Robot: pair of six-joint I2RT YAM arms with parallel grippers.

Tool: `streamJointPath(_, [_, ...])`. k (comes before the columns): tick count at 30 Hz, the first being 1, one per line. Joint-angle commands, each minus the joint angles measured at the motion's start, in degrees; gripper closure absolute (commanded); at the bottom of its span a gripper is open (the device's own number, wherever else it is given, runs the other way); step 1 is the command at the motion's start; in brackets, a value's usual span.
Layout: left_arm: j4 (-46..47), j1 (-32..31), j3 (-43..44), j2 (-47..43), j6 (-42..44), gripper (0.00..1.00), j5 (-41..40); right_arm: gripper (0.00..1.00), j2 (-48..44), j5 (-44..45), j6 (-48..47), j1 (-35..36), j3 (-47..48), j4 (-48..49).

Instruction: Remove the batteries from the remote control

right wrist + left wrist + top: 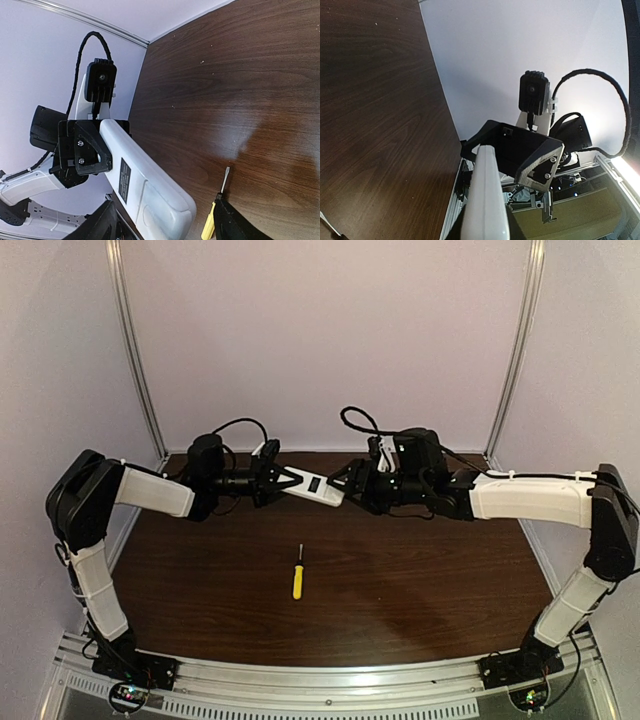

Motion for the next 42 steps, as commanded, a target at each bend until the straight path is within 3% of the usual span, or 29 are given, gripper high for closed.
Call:
streamJointPath(1, [0.3,0.5,0.9,-2.0,1.9,1.00,-0.1,0.34,1.6,-0.4,-0.6,0.6,2.2,0.0])
streamJointPath(12, [-0.2,0.5,1.2,-2.0,2.3,1.00,0.2,0.41,3.9,-1.9,-1.5,1.1,3.7,-1.1])
streamJointPath(19, [-0.4,0.4,1.3,-2.0,2.5,1.00,0.3,0.52,4.2,-2.0,-1.9,1.1,4.1,-1.4])
streamJointPath(42, [1.5,0.4,1.5,-2.3,1.3,1.00,1.2,0.73,3.7,-2.6,-2.7,1.2,2.0,-1.3])
